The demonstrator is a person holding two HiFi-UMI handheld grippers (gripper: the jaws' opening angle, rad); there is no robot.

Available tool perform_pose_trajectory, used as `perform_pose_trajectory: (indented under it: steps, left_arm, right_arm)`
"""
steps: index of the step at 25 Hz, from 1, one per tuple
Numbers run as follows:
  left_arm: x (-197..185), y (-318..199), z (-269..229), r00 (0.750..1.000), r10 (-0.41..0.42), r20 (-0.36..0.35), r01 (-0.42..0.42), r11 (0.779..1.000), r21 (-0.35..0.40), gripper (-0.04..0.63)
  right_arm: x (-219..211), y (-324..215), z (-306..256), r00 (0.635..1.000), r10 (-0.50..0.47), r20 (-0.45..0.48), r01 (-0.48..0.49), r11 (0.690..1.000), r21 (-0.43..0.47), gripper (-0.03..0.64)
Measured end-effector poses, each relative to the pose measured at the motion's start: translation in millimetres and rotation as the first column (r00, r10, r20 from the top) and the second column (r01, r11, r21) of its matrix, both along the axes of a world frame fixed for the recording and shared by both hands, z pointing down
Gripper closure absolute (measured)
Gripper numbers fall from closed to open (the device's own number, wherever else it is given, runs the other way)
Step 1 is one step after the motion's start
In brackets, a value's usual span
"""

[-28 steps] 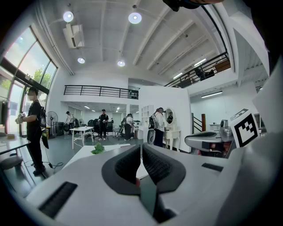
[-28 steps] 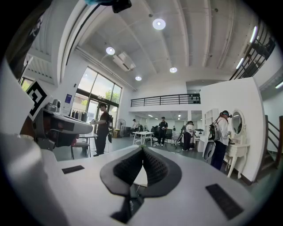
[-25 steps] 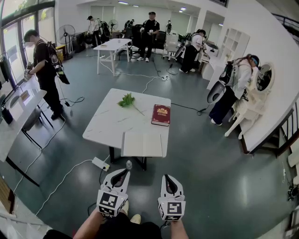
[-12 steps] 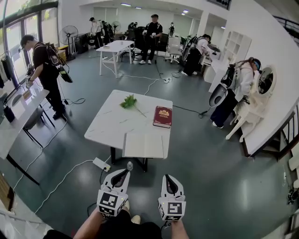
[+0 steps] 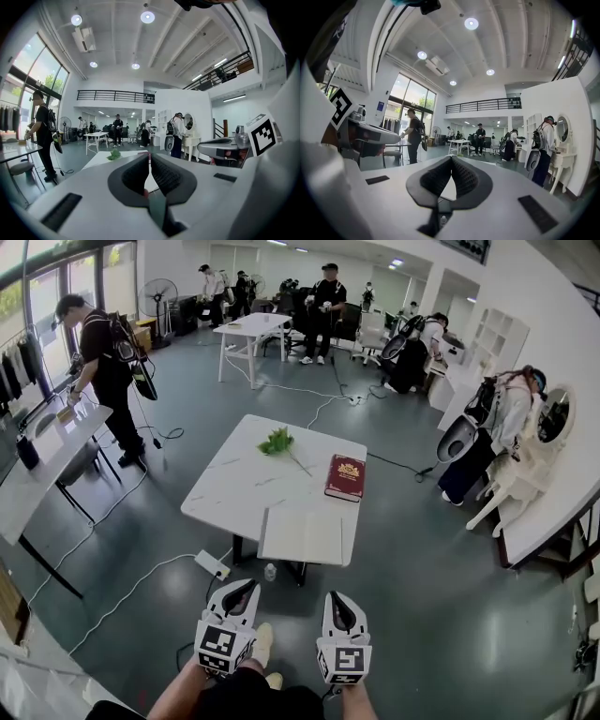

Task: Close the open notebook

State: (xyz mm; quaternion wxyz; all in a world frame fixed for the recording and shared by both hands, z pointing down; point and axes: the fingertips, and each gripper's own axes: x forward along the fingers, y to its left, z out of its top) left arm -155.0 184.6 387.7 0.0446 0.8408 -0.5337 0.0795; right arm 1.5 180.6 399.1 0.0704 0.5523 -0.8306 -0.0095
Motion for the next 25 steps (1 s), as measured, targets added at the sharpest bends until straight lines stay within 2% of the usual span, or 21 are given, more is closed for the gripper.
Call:
perform_pose_trajectory:
  steps: [14, 25]
  left_arm:
    - [-48, -101, 48, 0.998, -0.069, 0.0, 0.069, 0.992, -0.106, 0.561]
    - [-66, -184, 119, 0.997, -0.082, -0.012, 0.077, 0.968, -0.239, 0.561]
  right_arm:
    - [-46, -107, 46, 0.998, -0.064, -0.008, 0.063, 0.992, -0.105, 0.601]
    - [-63, -189, 111, 0.997, -0.073, -0.02, 0.066, 0.971, -0.228, 0.601]
